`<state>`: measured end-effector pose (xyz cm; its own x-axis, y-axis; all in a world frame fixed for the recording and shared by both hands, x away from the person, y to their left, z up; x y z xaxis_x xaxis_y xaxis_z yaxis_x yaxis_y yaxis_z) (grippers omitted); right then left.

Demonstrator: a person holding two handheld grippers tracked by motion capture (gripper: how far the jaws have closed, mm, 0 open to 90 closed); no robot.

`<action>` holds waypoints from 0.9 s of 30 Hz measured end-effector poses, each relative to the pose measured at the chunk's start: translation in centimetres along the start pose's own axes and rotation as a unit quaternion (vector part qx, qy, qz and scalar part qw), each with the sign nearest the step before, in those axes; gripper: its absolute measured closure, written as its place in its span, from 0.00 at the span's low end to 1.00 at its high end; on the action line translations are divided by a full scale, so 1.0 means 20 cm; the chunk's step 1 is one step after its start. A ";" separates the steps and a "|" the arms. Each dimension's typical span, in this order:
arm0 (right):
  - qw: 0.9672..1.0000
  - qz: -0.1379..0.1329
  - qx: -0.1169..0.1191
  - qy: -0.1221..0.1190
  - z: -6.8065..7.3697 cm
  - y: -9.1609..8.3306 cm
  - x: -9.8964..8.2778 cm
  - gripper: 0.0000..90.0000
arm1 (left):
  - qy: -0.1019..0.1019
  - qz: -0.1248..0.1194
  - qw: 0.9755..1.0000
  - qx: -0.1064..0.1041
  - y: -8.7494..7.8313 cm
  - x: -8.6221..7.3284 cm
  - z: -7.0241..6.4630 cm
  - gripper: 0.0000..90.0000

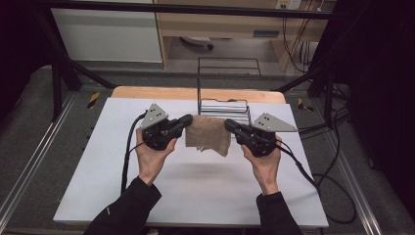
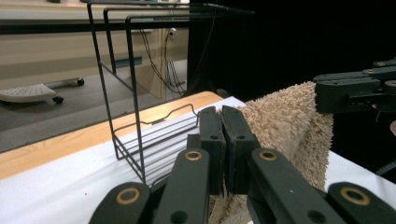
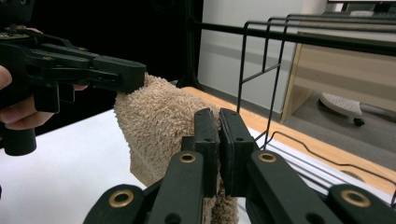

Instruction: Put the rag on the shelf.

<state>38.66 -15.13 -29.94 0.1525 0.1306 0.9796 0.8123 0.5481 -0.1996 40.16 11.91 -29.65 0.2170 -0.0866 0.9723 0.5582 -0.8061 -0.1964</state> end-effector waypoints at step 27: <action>0.997 -0.056 -0.046 -0.012 -0.11 -0.04 0.26 0.96 | 0.021 -0.046 0.999 0.000 0.10 0.29 0.00 0.97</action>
<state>40.07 -16.74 -24.72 0.0460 0.0931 0.9946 0.8721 0.4817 -0.0854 42.52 9.74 -24.38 0.1304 -0.0362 0.9908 0.5740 -0.8121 -0.1052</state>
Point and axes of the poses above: each handheld gripper's, and its own axes: y roughly forward along the jaws, x roughly out of its top, z roughly to its left, the point moved 1 cm from there along y, roughly forward along the jaws, and after that the axes turned 10 degrees about -x, right-handed, at the moved point
